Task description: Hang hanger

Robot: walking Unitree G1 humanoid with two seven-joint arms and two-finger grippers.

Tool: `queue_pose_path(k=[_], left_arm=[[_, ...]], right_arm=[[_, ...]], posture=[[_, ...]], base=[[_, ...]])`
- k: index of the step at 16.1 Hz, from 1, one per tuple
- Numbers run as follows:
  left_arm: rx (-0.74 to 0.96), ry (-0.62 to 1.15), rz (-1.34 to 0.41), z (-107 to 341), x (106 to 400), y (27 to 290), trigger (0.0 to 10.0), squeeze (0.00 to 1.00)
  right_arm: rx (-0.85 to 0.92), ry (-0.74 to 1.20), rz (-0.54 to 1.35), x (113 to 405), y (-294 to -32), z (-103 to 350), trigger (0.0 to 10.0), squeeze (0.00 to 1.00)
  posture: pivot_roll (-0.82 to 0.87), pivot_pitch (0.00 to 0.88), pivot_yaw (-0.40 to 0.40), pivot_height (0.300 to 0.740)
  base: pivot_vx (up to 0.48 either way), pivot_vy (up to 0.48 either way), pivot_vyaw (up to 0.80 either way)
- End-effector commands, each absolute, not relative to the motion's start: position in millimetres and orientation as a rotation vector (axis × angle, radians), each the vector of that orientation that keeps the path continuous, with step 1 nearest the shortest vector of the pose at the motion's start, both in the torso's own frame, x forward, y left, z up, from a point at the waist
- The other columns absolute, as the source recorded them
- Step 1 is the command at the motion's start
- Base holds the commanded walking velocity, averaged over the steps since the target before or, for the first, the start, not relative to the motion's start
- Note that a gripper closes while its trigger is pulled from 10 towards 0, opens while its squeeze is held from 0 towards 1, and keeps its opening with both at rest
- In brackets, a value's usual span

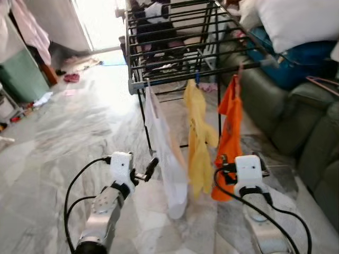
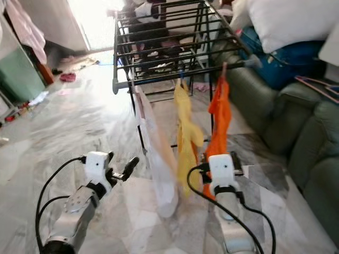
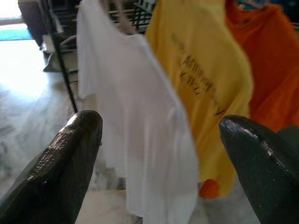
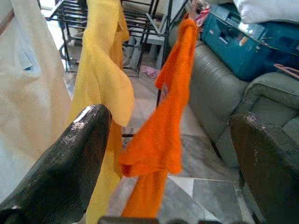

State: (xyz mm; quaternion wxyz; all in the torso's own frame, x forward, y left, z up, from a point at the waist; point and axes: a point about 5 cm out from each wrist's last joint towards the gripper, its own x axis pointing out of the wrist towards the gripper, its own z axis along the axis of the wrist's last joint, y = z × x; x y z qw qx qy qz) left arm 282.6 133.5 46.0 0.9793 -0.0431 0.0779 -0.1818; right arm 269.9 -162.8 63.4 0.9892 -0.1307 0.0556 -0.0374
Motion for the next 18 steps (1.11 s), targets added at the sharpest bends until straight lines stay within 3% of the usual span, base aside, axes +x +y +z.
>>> queue_pose_path(k=[1,6,11,14,18], left_arm=[[-0.071,0.168,-0.348,44.8,281.6,143.0,10.0,0.00],[-0.066,0.171,-0.358,45.0,282.4,142.0,10.0,0.00],[-0.065,0.177,-0.365,43.9,281.4,140.0,10.0,0.00],[-0.069,0.182,-0.362,42.8,280.8,140.2,10.0,0.00],[-0.062,0.174,-0.332,42.8,280.7,142.1,10.0,0.00]], right_arm=[[-0.250,0.111,-0.046,272.4,-151.8,63.4,10.0,0.00],[-0.250,0.113,-0.055,271.4,-153.0,62.7,10.0,0.00],[-0.256,0.116,-0.059,269.9,-154.3,62.3,10.0,0.00],[-0.260,0.119,-0.056,269.7,-154.2,61.4,10.0,0.00],[-0.272,0.129,-0.010,270.0,-150.7,59.8,10.0,0.00]], posture=[[-0.22,0.000,0.114,0.740],[-0.22,0.000,0.118,0.740],[-0.23,0.000,0.118,0.740],[-0.23,0.000,0.115,0.740],[-0.22,0.000,0.108,0.740]], base=[[0.277,0.000,0.00],[0.283,0.000,0.00],[0.297,0.000,-0.61],[0.283,0.000,0.00],[0.000,0.000,0.00]])
